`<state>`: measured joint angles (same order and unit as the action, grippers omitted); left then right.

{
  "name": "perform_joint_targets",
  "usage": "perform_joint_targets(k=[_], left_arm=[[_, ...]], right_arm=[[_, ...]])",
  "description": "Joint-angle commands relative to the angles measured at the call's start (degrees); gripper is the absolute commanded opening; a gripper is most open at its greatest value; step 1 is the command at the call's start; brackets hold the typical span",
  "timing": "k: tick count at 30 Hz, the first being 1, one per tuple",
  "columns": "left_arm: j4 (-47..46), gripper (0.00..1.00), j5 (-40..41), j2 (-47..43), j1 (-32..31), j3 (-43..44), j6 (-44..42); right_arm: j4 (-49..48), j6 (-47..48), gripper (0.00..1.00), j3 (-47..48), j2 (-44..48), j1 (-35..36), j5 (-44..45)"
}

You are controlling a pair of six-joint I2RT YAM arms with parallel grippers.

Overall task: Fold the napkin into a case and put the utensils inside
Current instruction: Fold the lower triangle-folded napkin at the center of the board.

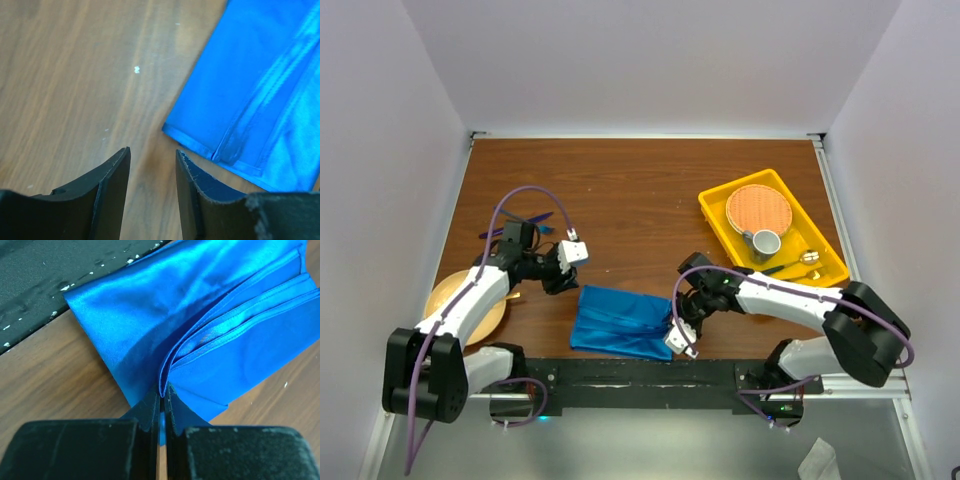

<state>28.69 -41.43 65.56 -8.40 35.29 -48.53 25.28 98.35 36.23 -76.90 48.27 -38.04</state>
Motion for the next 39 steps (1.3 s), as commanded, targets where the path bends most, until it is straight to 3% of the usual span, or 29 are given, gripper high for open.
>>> perform_joint_targets(k=[1, 9, 15, 19, 27, 39], left_arm=[[2.6, 0.45, 0.0, -0.2, -2.4, -0.6, -3.5], [-0.9, 0.45, 1.4, 2.2, -2.4, -0.5, 0.1], [-6.2, 0.46, 3.9, 8.3, -2.3, 2.7, 8.3], [-7.1, 0.45, 3.2, 12.0, 1.0, 6.3, 10.7], [1.8, 0.48, 3.0, 8.9, -1.1, 9.4, -5.4], [2.9, 0.47, 8.1, 8.1, -9.8, 5.3, -10.1]], right_arm=[[-2.9, 2.1, 0.00, -0.1, -2.3, 1.0, 3.0], [-5.7, -2.0, 0.00, 4.1, -11.4, 1.0, 8.3], [-7.0, -6.5, 0.00, 9.5, -16.7, 0.1, 10.9], [-5.9, -7.6, 0.00, 13.6, -18.5, -2.6, 10.9], [-3.1, -6.1, 0.00, 16.1, -17.8, -4.9, 8.3], [-3.5, -7.6, 0.02, 17.0, -18.9, -6.2, 7.2]])
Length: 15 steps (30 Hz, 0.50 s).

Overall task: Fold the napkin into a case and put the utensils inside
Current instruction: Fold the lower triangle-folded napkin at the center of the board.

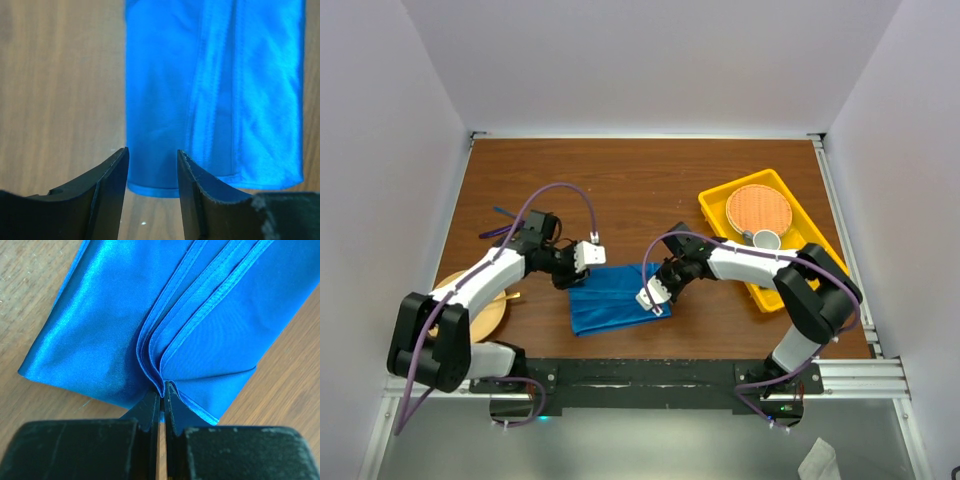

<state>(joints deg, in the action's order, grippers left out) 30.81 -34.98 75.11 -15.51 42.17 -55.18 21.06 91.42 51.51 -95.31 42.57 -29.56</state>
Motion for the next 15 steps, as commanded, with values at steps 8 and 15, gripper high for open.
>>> perform_joint_targets(k=[8, 15], left_arm=[[0.0, 0.46, 3.7, -1.6, -7.6, -4.8, -2.2], [-1.5, 0.35, 5.4, -1.3, -9.8, -6.5, -1.0]], right_arm=[[0.3, -0.2, 0.07, 1.5, 0.1, -0.7, -0.9], [1.3, -0.5, 0.15, 1.0, 1.5, -0.7, -0.8]])
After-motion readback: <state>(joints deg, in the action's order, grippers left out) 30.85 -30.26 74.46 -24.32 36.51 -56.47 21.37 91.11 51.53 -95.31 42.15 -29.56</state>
